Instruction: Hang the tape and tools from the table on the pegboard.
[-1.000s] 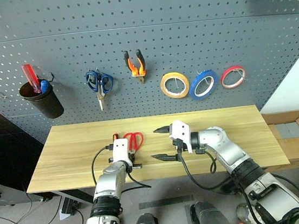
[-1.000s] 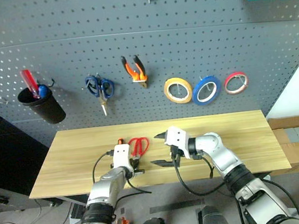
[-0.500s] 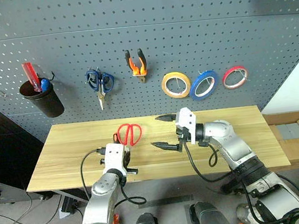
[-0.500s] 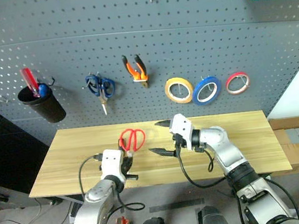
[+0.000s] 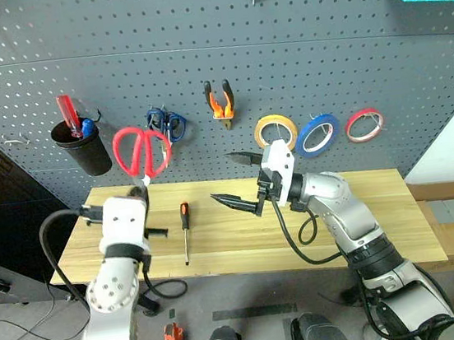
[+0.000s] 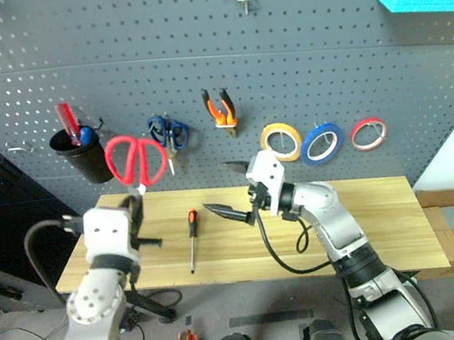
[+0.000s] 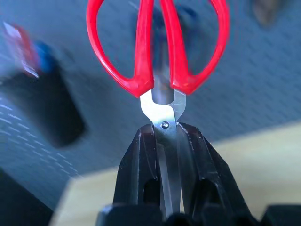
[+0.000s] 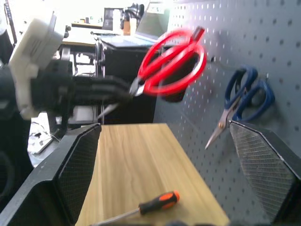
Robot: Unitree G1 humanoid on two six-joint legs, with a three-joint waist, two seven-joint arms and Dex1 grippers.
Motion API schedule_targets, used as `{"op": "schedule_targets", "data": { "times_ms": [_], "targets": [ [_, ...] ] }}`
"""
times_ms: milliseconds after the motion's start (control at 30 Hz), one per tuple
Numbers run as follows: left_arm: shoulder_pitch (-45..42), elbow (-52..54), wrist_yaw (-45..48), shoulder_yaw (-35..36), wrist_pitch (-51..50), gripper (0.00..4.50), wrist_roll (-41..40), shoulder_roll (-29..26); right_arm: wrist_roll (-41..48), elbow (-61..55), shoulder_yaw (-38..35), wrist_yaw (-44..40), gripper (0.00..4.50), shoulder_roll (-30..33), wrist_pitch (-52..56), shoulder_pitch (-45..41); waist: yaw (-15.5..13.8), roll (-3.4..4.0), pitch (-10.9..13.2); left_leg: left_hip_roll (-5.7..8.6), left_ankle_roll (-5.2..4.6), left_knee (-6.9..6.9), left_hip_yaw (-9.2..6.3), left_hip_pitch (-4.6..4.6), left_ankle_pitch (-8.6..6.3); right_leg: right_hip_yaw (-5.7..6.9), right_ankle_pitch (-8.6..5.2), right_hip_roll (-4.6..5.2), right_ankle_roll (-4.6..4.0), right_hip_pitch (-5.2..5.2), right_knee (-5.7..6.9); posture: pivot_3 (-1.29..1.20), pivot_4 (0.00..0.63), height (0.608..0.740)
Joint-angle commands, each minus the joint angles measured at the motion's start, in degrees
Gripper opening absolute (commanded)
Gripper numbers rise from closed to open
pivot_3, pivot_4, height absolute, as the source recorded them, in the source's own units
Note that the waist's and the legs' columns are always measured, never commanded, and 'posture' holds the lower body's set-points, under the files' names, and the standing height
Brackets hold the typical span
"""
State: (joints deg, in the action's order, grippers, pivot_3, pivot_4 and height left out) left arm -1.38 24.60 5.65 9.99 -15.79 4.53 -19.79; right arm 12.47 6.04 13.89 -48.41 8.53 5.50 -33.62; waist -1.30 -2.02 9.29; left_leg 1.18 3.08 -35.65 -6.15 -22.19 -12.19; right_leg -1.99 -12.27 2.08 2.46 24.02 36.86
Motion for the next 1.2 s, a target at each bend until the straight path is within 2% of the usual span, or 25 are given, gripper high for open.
{"op": "schedule_targets", "data": {
  "times_ms": [33,200,367,900,1200],
  "targets": [
    [-4.0,-3.0,0.2,2.4,0.8,0.23,-0.9,-1.2,-0.1,1.4,-1.3,0.6,4.5,-0.3,-2.2,-2.1,0.0,-0.01,-0.3,0.0,0.0,0.01,0.02,0.02,0.0,-0.02,0.01,0.0,0.02,-0.01,-0.01,0.14,0.05,0.74],
    [-9.1,-9.5,5.6,2.1,0.3,0.23,-5.0,-2.4,-0.2,2.9,-1.4,0.7,4.5,-0.4,-3.0,-3.0,-0.1,-0.05,-0.6,0.01,0.0,0.01,0.07,0.06,0.0,-0.07,0.16,0.0,0.26,-0.04,-0.01,0.14,0.054,0.74],
    [-12.9,-14.5,7.2,1.7,-0.4,0.23,-7.0,-2.1,-0.6,3.6,-1.2,1.2,4.5,-0.3,-3.8,-2.7,0.0,-0.06,-0.6,0.0,0.0,0.01,0.07,0.08,0.0,-0.08,0.17,-0.02,0.26,-0.03,0.02,0.13,0.06,0.74],
    [-15.4,-18.3,9.6,-1.8,0.3,0.23,-8.1,-1.0,-1.1,2.1,-0.9,2.3,4.5,0.3,-3.3,-1.4,0.0,-0.05,-0.6,0.01,0.0,-0.05,0.11,0.1,0.0,-0.14,0.19,-0.02,0.26,-0.04,0.07,0.11,0.056,0.74],
    [-17.3,-20.7,8.4,-0.6,-3.7,0.23,-9.7,-0.1,-1.2,1.7,-0.7,2.3,4.5,0.4,-3.1,-1.2,0.0,-0.06,-0.8,0.01,0.0,-0.09,0.11,0.18,0.0,-0.15,0.2,-0.02,0.28,-0.14,0.09,0.11,0.048,0.74]
  ]
}}
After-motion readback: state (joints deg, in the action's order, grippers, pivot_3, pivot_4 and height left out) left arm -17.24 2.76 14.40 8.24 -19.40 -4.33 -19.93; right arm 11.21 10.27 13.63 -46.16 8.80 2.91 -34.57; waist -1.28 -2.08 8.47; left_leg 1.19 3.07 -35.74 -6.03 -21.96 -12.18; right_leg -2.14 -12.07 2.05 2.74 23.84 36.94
